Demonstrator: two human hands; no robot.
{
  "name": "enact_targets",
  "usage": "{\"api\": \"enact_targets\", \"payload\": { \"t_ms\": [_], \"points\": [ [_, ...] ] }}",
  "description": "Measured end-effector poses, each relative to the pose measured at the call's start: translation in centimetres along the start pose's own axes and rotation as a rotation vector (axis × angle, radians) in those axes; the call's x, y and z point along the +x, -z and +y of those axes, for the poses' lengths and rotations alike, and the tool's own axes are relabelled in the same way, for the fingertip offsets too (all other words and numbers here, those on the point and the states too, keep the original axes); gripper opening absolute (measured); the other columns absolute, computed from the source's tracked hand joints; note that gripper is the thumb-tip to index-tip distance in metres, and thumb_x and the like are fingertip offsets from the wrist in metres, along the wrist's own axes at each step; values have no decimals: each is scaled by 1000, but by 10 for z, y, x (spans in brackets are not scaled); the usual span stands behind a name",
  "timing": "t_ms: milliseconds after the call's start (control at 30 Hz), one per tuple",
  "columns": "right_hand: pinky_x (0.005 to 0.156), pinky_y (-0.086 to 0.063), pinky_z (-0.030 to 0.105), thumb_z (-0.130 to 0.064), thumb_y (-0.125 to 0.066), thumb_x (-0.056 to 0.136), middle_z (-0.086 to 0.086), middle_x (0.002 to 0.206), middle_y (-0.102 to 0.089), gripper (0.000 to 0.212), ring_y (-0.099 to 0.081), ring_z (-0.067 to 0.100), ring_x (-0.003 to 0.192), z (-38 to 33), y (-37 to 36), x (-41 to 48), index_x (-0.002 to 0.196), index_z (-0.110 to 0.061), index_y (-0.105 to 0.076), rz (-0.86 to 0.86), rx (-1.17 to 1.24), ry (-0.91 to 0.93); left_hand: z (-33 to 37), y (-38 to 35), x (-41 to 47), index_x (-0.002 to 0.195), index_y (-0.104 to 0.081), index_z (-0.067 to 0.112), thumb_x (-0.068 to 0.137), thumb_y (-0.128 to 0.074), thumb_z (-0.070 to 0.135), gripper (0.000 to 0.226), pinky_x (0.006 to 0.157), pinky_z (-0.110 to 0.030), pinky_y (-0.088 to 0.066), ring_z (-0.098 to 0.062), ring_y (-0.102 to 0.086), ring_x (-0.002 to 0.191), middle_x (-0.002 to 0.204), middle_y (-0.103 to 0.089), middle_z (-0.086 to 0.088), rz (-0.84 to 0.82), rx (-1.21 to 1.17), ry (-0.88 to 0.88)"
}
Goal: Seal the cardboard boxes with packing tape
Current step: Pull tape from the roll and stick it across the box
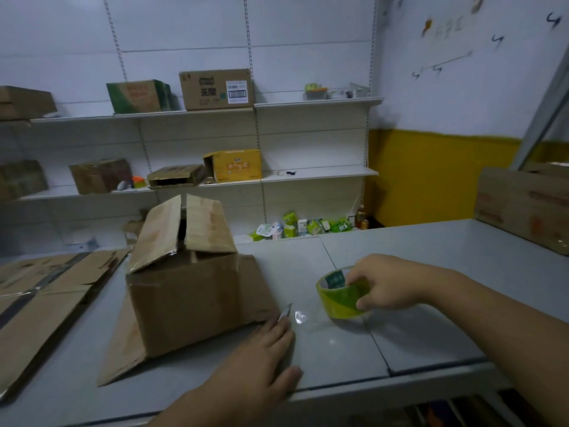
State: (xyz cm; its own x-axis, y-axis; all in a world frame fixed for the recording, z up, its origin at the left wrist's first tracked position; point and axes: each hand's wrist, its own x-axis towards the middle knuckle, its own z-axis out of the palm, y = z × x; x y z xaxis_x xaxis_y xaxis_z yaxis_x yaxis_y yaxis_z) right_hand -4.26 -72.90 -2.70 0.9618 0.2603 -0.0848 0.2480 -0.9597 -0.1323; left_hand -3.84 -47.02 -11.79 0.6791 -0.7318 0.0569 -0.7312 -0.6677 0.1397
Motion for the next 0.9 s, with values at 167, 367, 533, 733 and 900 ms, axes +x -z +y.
{"api": "enact_targets", "payload": {
  "t_ms": [167,367,533,733,900],
  "points": [
    [76,-48,34,-26,-67,84,-1,89,-61,11,-57,13,82,12,31,-36,94,-22,-65,13,174,-69,-1,-4,-3,147,-25,26,81,-15,70,80,115,-26,6,-11,4,144,149,11,11,169,-23,-23],
    [72,-45,31,-41,-61,73,-9,75,-55,12,-54,9,76,-18,22,-56,77,-29,-59,43,400,143,39,38,-12,136,-25,56,53,-76,64,98,105,-8,-27,15,-24,132,143,-28,31,451,-845,-6],
    [75,-45,36,-41,-61,75,-1,78,-58,18,-56,13,76,-45,15,-52,80,-23,-63,82,468,266,28,68,-26,117,-44,52,65,-84,29,69,79,-18,-52,0,-58,96,116,-51,21,596,-567,-10],
    [65,-43,32,-53,-61,73,-2,70,-53,19,-52,18,67,-71,4,-41,80,-36,-63,26,732,410,6,104,-67,96,-66,27,81,-62,28,16,72,-9,-48,3,-61,87,99,-63,17,684,-239,-192],
    [64,-46,22,-48,-64,74,-3,71,-58,14,-56,10,67,-95,2,-37,80,-36,-65,1,836,502,1,136,-84,90,-72,20,65,-71,27,27,72,-27,-53,-10,-67,78,84,-73,1,349,-1005,293]
  ]
}}
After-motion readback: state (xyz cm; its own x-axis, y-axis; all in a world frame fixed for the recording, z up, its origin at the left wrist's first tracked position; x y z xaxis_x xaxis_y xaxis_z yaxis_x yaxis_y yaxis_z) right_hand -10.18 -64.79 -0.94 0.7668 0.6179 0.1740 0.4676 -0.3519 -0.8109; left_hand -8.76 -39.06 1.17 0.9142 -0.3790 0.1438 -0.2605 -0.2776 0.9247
